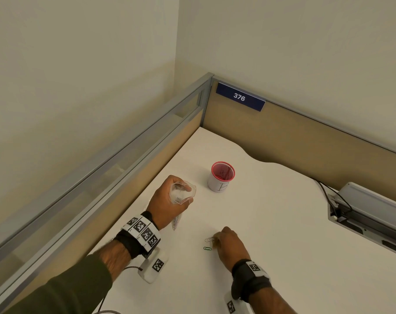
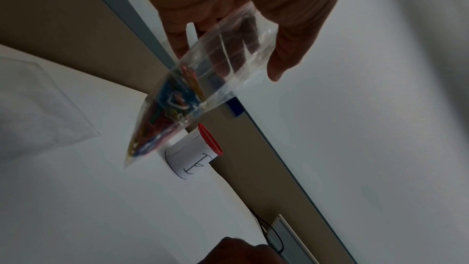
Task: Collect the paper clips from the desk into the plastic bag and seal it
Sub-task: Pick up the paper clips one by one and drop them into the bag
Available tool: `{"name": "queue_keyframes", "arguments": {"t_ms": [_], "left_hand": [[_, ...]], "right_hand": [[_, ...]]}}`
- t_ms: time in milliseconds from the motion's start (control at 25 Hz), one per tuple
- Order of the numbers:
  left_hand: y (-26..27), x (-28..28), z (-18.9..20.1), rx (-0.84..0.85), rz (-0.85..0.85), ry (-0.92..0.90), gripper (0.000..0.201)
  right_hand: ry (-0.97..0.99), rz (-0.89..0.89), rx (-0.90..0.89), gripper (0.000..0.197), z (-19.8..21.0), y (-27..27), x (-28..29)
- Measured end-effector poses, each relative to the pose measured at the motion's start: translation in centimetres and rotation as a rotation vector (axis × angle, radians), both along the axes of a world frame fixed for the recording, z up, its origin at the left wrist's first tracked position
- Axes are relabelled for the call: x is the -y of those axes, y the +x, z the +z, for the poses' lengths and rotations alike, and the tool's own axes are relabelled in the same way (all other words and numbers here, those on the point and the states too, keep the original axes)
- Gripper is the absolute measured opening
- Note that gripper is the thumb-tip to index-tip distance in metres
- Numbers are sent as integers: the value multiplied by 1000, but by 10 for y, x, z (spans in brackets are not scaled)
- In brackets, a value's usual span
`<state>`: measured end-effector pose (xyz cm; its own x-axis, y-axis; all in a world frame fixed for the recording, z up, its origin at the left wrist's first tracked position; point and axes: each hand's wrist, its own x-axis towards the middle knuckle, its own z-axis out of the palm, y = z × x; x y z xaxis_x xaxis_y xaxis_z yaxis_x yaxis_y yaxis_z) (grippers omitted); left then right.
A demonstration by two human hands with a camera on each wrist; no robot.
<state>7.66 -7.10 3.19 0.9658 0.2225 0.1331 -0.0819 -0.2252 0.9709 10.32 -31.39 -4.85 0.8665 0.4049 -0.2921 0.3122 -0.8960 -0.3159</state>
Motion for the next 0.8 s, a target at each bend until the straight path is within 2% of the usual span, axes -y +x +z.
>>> {"name": "queue_keyframes", "arguments": {"t_ms": [120,280,520,680,800], "left_hand": [[2,-1,1,1,6,-11,47],[2,-2,1,-10,7,-10,46],[2,1,1,-13,9,-13,49],[2,1,0,-27,8,-9,44],[2,2,2,-24,4,-4,47]], "right_hand": [[49,28,-10,33,6,1,2],[-54,257,-58,48,7,-2,2],[-64,268,81,24,4,-11,-5],[-108,304,117,17,6,-15,-15],[-127,264,105,16,5,-10,-21]]}}
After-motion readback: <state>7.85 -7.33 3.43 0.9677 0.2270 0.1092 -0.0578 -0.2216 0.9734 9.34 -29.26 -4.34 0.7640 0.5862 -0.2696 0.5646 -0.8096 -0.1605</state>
